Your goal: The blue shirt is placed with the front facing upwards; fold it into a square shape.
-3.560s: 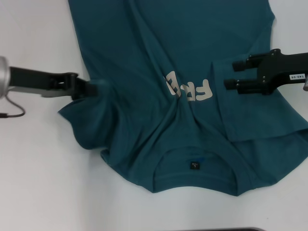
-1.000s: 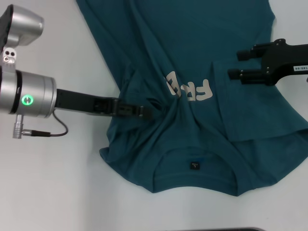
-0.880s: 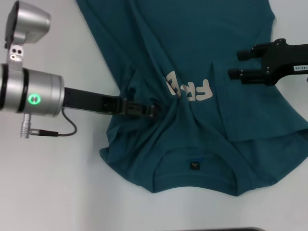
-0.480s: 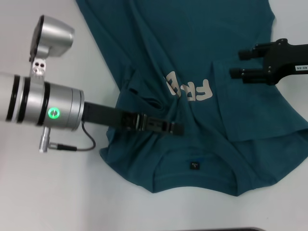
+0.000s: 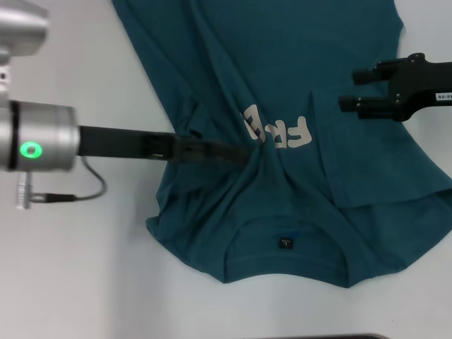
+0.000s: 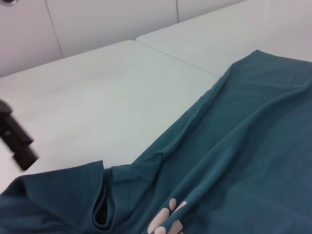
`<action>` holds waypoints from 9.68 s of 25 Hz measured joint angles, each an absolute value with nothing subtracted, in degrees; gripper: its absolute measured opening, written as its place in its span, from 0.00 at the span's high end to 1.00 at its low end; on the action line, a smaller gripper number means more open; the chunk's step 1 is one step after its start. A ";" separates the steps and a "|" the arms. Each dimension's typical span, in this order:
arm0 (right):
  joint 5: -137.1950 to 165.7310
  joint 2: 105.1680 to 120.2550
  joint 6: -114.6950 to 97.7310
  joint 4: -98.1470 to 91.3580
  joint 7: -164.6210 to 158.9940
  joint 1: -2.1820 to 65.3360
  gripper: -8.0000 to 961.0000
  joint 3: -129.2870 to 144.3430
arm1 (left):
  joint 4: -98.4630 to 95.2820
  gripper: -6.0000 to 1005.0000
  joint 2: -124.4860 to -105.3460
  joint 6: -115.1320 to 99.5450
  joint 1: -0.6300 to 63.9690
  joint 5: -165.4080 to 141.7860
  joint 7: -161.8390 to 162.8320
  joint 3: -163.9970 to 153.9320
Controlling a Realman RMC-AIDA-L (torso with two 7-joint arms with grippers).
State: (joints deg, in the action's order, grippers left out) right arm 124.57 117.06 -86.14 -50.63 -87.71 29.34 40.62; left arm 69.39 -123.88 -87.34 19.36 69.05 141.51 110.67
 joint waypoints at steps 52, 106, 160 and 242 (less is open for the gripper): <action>124.53 116.98 -86.05 -50.63 -87.42 29.22 0.35 40.11 | 58.76 0.21 -124.50 -81.92 23.16 71.18 139.09 96.71; 124.42 116.91 -86.56 -50.62 -88.33 28.76 0.34 38.68 | 59.75 0.22 -123.93 -69.19 24.95 59.23 132.67 108.15; 129.83 106.63 -111.89 -52.92 -130.45 32.54 0.10 28.27 | 56.34 0.22 -122.00 -103.66 26.78 67.51 137.56 129.98; 137.41 106.61 -108.16 -50.53 -128.25 27.57 0.09 28.18 | 68.38 0.97 -124.02 -84.72 19.47 47.15 131.88 112.90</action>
State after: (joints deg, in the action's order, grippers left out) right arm 137.41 106.61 -108.16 -50.53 -128.25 27.57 28.18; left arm 68.38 -124.02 -84.72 19.47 47.15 131.88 112.90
